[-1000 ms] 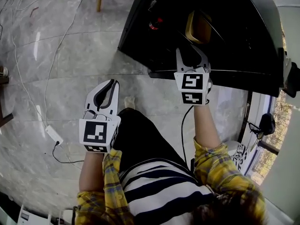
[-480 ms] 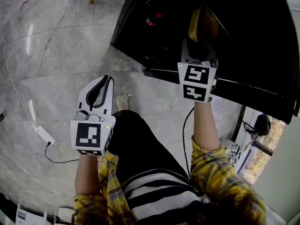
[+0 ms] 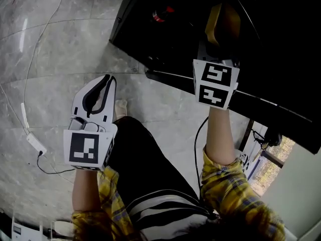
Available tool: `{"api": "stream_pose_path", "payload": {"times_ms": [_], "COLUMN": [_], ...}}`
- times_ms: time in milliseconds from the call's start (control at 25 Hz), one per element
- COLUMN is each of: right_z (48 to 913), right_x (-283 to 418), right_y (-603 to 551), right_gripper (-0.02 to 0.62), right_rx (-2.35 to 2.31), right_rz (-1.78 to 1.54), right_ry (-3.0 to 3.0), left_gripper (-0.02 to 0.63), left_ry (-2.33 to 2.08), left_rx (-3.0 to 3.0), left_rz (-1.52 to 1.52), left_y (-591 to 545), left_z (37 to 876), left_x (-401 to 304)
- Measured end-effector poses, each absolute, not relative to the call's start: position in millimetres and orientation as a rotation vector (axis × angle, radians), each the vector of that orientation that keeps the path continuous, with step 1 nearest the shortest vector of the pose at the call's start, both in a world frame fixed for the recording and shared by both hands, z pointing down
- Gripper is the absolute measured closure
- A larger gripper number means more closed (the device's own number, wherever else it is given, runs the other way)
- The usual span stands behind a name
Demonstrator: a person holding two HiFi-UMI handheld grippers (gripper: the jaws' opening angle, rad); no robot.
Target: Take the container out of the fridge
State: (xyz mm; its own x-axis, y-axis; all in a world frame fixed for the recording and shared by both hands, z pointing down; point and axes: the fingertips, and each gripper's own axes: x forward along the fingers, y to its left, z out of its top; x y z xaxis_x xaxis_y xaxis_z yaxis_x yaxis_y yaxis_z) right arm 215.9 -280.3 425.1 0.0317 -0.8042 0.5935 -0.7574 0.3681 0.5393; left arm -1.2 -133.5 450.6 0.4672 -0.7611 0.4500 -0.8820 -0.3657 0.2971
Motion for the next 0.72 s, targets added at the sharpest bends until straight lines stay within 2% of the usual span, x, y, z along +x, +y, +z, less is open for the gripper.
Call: {"api": "stream_pose_path", "payload": {"times_ms": [720], "right_z": [437], "right_x": [226], "right_y": [-296], "right_gripper": [0.471], "right_rx": [1.430], "right_rz": [-0.104], "right_ry": [-1.623], "left_gripper": [0.571], "left_ry": [-1.295], "left_rx": [2.175], "left_rz": [0.256], "left_y": [-137], "left_z": [480], "left_x": [21]}}
